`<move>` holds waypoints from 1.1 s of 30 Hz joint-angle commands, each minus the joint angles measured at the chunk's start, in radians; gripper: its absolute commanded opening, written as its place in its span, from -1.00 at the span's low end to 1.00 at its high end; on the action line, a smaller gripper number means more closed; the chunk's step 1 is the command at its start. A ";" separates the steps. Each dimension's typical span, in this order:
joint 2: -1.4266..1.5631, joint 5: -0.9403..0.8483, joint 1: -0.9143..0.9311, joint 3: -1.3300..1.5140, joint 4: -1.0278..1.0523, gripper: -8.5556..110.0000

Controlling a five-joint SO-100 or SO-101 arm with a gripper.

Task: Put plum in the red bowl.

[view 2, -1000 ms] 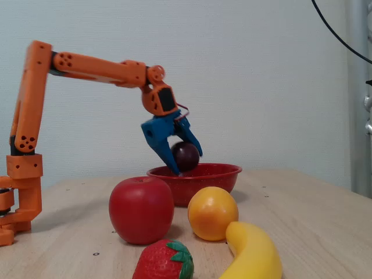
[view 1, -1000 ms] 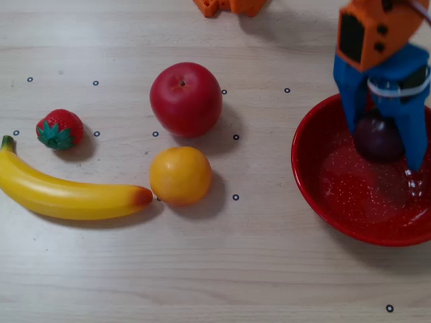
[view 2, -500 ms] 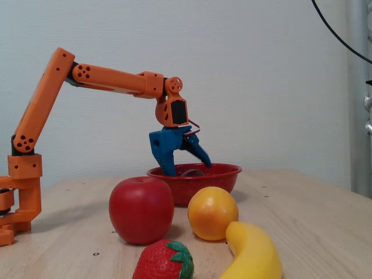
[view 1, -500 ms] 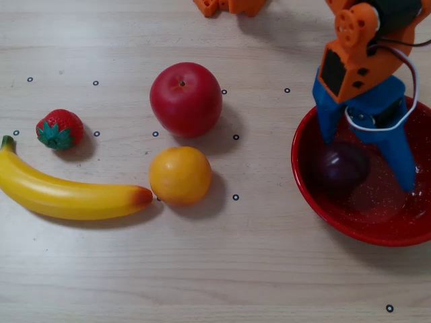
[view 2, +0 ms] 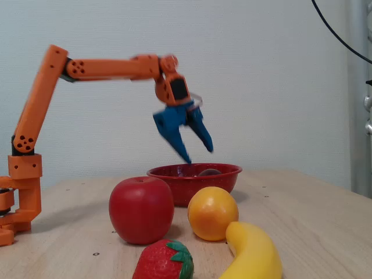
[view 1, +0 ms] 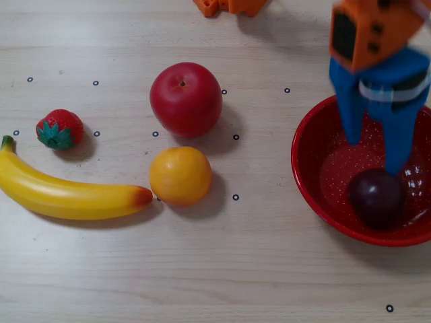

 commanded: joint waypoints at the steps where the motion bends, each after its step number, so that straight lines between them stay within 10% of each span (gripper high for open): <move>1: 0.183 -0.051 -0.044 -0.074 0.014 -0.78; 33: 1.463 -0.241 -0.301 1.664 -0.940 -0.85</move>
